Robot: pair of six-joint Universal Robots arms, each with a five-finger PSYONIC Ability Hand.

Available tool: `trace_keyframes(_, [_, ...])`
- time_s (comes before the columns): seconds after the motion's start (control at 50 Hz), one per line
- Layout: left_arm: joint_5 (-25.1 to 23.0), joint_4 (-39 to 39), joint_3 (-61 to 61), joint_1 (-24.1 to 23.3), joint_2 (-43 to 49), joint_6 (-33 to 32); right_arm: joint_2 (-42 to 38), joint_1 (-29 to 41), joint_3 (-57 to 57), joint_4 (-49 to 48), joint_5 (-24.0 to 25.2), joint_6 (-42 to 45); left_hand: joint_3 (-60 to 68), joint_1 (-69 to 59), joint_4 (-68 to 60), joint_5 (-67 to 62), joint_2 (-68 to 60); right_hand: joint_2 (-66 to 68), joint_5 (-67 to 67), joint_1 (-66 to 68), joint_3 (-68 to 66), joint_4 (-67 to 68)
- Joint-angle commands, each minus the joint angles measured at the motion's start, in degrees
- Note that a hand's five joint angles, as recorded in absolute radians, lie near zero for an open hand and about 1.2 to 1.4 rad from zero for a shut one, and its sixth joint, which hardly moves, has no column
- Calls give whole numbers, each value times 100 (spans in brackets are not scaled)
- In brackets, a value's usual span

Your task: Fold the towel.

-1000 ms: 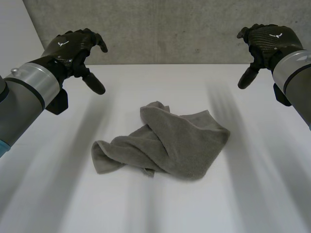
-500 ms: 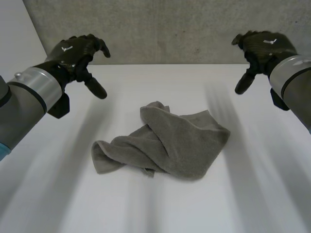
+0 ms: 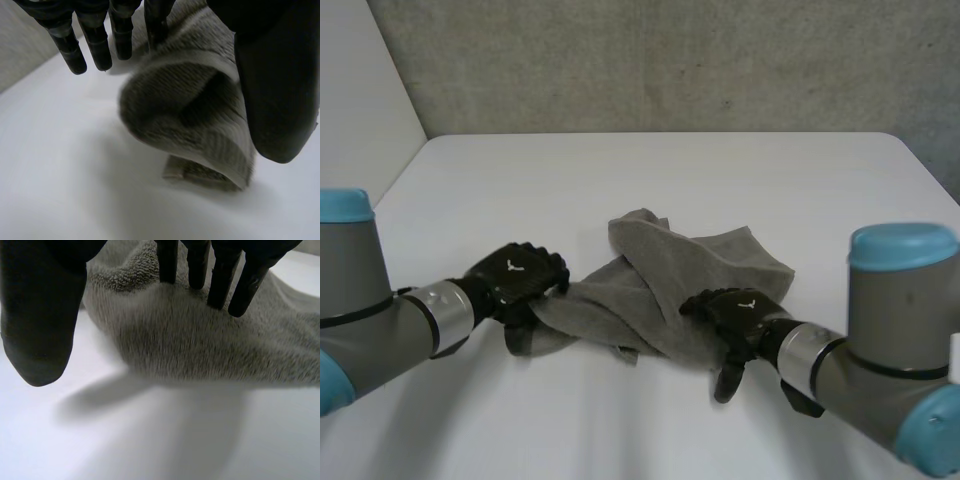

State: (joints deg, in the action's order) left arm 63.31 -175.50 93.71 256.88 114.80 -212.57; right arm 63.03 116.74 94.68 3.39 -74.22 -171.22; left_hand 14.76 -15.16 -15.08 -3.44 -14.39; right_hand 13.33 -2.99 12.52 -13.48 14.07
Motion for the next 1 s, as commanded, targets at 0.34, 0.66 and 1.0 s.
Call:
trace_keyframes(0.34, [15,-564,-239,-552,-380,1341,-1020,59,-3597,487,-84,194,4911,-4871,-4879,-5044,-4948,6667,-6701,6748,-6652,6593])
trace_keyframes(0.66, [76,-916,-248,-886,-221,2316,-1992,121,-5247,2045,-1227,862,4675,-4636,-4643,-4808,-4712,-333,299,-252,348,-407])
trace_keyframes(1.0, [304,-793,-1460,-974,-222,3371,1826,323,320,-181,-1139,818,4692,-4653,-4660,-4825,-4729,-333,299,-252,348,-407])
